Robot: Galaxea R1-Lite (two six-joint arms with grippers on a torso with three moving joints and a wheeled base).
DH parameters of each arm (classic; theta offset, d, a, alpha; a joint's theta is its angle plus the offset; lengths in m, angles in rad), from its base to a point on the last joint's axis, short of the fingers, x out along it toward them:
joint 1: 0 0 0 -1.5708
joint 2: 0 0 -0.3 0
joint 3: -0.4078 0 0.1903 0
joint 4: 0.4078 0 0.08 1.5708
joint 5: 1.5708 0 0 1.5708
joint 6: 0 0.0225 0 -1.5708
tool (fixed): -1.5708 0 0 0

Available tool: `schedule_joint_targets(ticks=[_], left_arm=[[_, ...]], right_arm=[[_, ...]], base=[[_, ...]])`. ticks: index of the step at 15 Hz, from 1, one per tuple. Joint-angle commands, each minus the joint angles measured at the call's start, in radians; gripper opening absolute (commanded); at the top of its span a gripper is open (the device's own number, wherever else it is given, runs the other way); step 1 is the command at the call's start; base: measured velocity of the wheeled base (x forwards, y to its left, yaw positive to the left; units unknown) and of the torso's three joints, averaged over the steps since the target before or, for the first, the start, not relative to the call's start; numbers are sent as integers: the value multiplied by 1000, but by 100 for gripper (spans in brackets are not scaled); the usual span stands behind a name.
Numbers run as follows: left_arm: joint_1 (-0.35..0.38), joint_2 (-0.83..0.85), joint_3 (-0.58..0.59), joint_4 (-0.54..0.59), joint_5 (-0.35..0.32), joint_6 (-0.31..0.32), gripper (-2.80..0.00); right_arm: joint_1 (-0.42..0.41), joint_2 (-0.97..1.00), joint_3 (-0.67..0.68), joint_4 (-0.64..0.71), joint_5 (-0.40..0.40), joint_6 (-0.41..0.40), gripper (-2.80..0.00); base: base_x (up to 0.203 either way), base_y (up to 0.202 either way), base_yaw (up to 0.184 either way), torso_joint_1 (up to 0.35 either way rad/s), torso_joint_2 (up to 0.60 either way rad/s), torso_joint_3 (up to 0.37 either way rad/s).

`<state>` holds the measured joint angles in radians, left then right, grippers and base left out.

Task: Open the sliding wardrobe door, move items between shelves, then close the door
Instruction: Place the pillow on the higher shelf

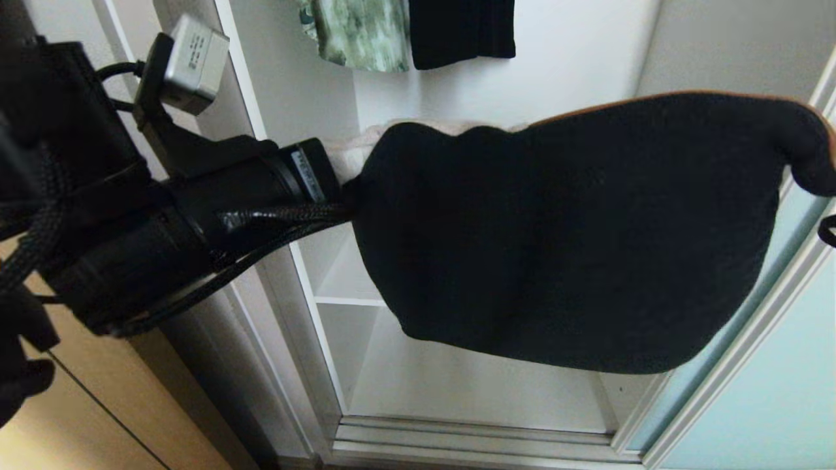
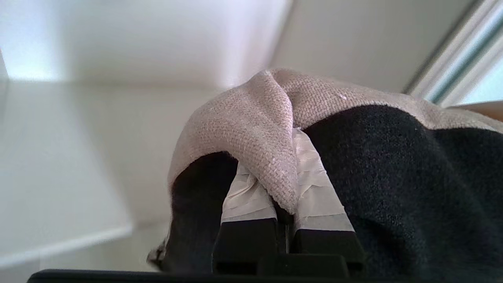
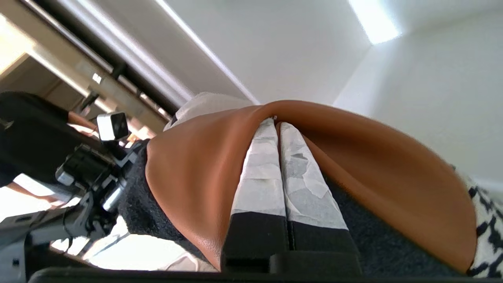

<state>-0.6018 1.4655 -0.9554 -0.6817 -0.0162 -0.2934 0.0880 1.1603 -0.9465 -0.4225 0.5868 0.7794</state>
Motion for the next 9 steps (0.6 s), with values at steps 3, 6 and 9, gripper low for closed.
schedule_joint_targets(ticks=[3,6,9], left_arm=[[70,209,-245,-8,-6,-3,-280],[105,356,-425,-10,-8,-3,-280],[156,519,-605,-15,-13,-3,-280]], right_arm=[[-24,224,-147,-63,6,0,-280],[-27,350,-195,-171,7,-2,-280],[-42,513,-234,-307,7,-1,-280]], base=[[0,0,0,0,0,0],[0,0,0,0,0,0],[0,0,0,0,0,0]])
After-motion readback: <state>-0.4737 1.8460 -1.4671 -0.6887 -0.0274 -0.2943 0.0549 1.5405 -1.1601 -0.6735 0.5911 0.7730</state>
